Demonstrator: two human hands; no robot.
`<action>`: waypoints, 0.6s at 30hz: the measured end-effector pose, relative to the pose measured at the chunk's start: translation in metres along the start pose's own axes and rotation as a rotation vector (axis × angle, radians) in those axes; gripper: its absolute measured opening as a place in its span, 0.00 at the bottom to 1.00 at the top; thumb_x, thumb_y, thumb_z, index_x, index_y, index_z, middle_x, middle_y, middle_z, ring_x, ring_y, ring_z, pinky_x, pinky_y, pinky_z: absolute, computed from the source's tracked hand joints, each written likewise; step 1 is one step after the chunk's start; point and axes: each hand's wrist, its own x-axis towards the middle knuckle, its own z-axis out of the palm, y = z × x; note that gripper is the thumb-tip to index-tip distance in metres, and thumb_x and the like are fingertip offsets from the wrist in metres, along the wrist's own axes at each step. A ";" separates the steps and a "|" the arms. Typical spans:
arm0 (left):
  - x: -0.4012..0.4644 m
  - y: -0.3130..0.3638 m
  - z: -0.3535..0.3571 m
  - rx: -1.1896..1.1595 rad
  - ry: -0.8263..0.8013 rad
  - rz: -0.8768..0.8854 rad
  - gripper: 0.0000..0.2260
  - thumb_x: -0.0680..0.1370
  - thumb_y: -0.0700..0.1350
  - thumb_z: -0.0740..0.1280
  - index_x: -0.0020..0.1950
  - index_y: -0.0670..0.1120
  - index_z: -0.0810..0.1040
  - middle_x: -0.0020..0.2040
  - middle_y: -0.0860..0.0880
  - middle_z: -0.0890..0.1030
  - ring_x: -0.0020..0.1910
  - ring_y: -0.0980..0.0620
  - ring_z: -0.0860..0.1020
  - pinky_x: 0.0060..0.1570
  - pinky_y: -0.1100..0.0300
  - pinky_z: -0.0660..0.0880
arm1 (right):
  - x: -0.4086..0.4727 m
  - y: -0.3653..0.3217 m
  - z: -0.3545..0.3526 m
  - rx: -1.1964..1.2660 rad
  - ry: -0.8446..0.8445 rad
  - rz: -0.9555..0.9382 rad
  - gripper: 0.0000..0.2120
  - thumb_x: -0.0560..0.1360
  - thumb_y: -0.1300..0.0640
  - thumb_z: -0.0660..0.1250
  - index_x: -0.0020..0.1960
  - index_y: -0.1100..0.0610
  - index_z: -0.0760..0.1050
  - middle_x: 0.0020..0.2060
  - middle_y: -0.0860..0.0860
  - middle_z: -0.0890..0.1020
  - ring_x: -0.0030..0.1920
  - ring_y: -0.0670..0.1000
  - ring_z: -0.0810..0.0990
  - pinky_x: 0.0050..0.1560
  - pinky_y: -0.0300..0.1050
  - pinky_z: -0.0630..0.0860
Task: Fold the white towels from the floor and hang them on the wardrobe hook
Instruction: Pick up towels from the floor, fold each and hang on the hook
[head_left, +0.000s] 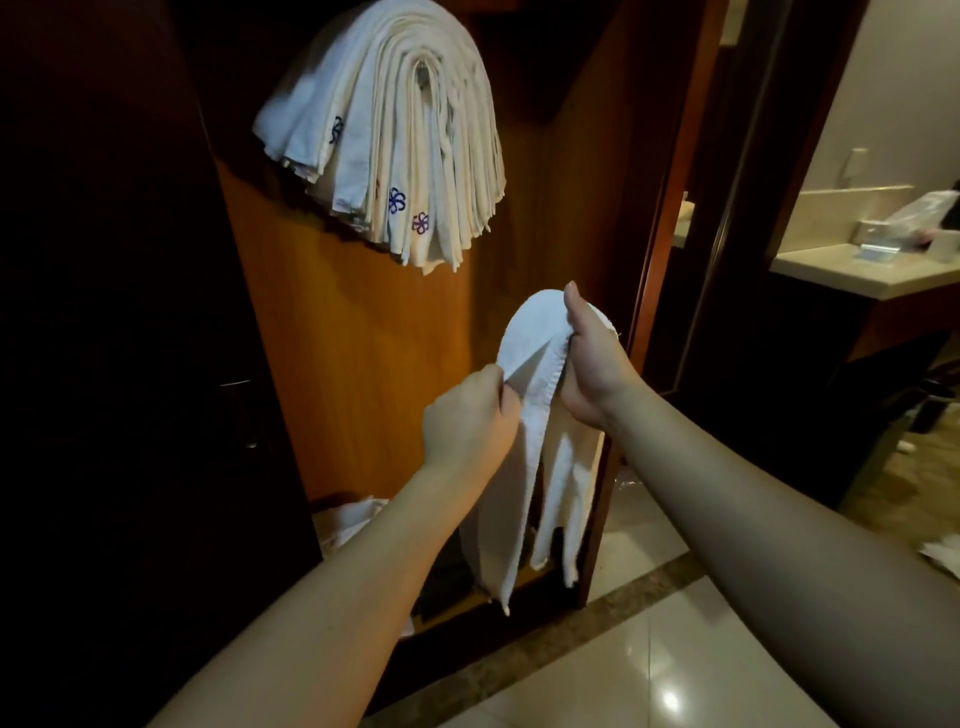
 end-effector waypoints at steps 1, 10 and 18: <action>0.001 -0.001 -0.003 -0.017 0.008 0.001 0.10 0.83 0.49 0.60 0.46 0.48 0.76 0.38 0.51 0.78 0.34 0.52 0.77 0.35 0.49 0.80 | 0.001 0.000 -0.002 0.000 0.020 -0.004 0.33 0.78 0.35 0.63 0.73 0.59 0.68 0.61 0.61 0.81 0.61 0.60 0.81 0.65 0.59 0.76; -0.033 0.014 0.022 0.009 0.016 0.272 0.05 0.80 0.46 0.68 0.53 0.47 0.80 0.50 0.50 0.81 0.46 0.54 0.78 0.36 0.64 0.75 | -0.002 0.010 0.004 -0.148 0.075 -0.010 0.39 0.75 0.31 0.63 0.78 0.51 0.62 0.68 0.50 0.74 0.63 0.52 0.77 0.67 0.53 0.73; -0.032 0.022 0.027 -0.416 -0.167 -0.171 0.19 0.75 0.58 0.69 0.61 0.55 0.67 0.51 0.60 0.71 0.46 0.60 0.76 0.41 0.61 0.79 | -0.006 0.008 0.010 -0.362 0.041 -0.010 0.49 0.68 0.26 0.61 0.80 0.52 0.58 0.79 0.53 0.63 0.78 0.57 0.61 0.78 0.61 0.58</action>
